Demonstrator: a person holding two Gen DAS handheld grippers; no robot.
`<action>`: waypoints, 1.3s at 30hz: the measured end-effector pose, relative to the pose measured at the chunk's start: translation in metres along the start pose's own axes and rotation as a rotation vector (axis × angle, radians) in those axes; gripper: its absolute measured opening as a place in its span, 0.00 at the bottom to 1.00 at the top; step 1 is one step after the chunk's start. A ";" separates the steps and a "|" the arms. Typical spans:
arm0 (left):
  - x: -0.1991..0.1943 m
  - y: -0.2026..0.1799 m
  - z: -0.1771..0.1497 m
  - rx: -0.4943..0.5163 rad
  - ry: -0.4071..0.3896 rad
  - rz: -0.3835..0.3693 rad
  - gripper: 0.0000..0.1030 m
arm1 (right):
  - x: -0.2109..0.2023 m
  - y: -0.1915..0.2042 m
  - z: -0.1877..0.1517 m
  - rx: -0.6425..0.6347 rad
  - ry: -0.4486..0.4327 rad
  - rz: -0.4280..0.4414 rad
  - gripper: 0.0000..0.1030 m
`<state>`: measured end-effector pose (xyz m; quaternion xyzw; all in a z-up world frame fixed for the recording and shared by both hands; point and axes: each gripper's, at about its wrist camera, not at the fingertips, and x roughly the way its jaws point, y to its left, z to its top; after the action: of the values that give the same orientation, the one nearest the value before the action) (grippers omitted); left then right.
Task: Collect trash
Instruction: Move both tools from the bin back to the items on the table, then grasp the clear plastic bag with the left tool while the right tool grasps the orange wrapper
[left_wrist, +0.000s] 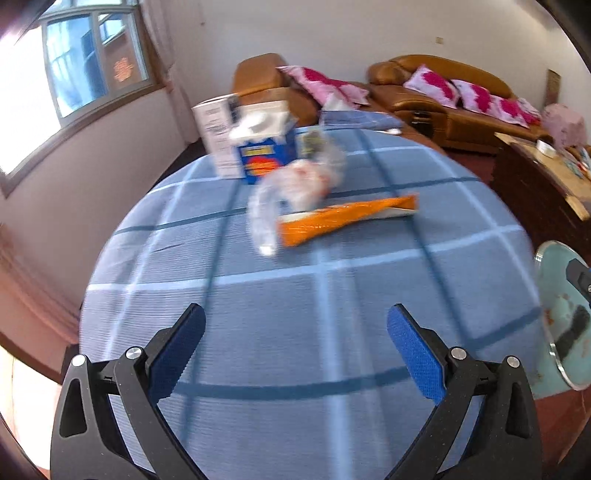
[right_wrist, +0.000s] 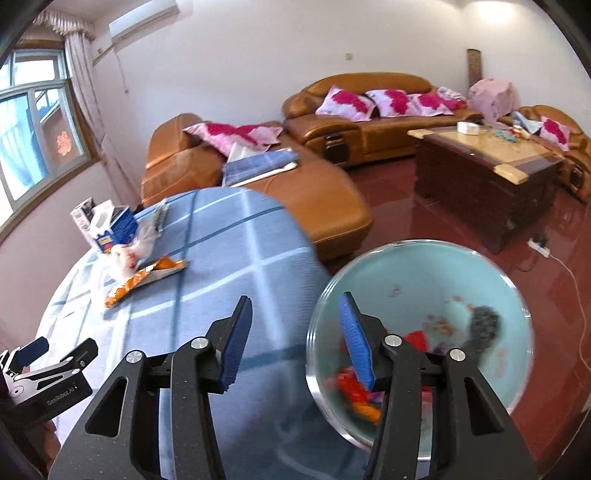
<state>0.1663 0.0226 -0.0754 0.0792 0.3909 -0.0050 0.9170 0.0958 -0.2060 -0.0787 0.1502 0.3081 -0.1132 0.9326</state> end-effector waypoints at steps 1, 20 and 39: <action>0.002 0.008 0.001 -0.008 0.001 0.008 0.93 | 0.005 0.007 0.001 -0.002 0.009 0.008 0.47; 0.042 0.135 0.021 -0.183 0.026 0.130 0.93 | 0.115 0.140 0.034 0.155 0.246 0.142 0.44; 0.062 0.144 0.041 -0.182 0.020 0.096 0.93 | 0.129 0.146 0.059 0.088 0.237 0.143 0.12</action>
<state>0.2487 0.1619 -0.0712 0.0144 0.3946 0.0751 0.9157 0.2736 -0.1062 -0.0811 0.2250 0.3992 -0.0412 0.8879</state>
